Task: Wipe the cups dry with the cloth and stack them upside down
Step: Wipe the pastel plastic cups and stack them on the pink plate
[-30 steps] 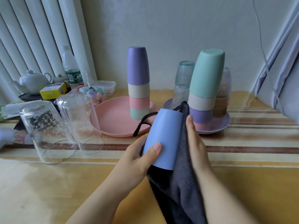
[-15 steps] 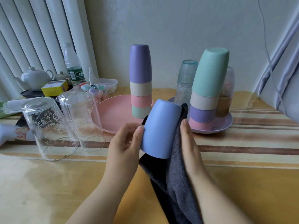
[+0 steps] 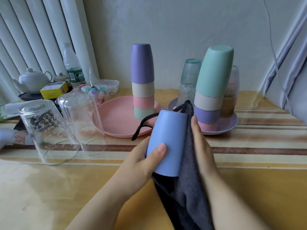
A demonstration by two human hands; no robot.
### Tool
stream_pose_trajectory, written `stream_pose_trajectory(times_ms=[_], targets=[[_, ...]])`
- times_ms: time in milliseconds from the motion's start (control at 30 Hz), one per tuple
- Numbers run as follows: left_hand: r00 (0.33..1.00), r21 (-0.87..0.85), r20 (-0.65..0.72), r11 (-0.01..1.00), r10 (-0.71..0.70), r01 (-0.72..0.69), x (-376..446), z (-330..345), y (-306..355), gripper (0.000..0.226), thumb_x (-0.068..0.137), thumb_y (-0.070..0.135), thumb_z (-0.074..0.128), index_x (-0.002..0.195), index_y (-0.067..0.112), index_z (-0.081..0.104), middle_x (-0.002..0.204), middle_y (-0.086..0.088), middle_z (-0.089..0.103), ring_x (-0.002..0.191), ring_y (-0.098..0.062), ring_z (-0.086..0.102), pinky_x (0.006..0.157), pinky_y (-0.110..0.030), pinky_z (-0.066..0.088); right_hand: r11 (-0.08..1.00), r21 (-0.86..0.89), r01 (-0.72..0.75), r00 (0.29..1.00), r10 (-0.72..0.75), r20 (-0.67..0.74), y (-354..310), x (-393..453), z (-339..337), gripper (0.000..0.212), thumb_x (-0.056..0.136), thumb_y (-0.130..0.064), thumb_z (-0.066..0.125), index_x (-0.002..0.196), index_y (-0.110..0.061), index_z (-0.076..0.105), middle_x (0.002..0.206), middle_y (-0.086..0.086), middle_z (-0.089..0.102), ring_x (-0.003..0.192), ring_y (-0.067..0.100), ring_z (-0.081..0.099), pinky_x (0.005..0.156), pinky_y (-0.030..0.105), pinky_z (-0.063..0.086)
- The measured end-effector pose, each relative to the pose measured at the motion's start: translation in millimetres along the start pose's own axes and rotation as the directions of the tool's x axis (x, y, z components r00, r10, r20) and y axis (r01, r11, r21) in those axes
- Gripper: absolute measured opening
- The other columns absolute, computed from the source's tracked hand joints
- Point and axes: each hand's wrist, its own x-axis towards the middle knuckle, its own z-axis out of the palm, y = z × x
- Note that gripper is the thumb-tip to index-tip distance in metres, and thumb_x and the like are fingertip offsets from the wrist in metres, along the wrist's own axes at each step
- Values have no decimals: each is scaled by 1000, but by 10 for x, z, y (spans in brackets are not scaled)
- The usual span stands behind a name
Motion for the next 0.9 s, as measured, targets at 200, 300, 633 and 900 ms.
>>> stream_pose_trajectory(times_ms=[200,300,633,900], targets=[[997,-261,68,965,-21,38,46,-103,-7,43,64,70,64,100,49,72,114,10,72,105,-9,67,87,-28,51,998,-19,59,995,-58,76,92,-23,65,51,56,-90,44,79,-48,63,83,-34,56,97,-11,50,100,15,32],[997,-329,50,941,-60,73,85,-125,-27,61,50,75,74,103,44,73,119,5,70,114,-14,64,99,-37,43,979,182,94,989,-113,96,-45,-62,-41,58,96,-58,30,109,-13,64,103,11,62,103,23,56,104,29,32],[883,360,-393,926,256,-108,83,46,-128,38,80,70,39,92,39,57,82,24,65,78,8,57,61,-6,37,977,-51,209,974,-212,-82,-3,-51,233,22,97,-33,27,116,-44,32,118,-41,32,101,-41,27,84,-11,21],[990,135,-135,991,35,-16,32,10,-51,53,69,65,59,110,33,58,97,24,70,88,9,64,70,-7,45,991,-1,137,990,-137,-39,-25,-52,176,18,99,-34,33,99,-45,47,113,-42,44,94,-34,42,84,-8,30]])
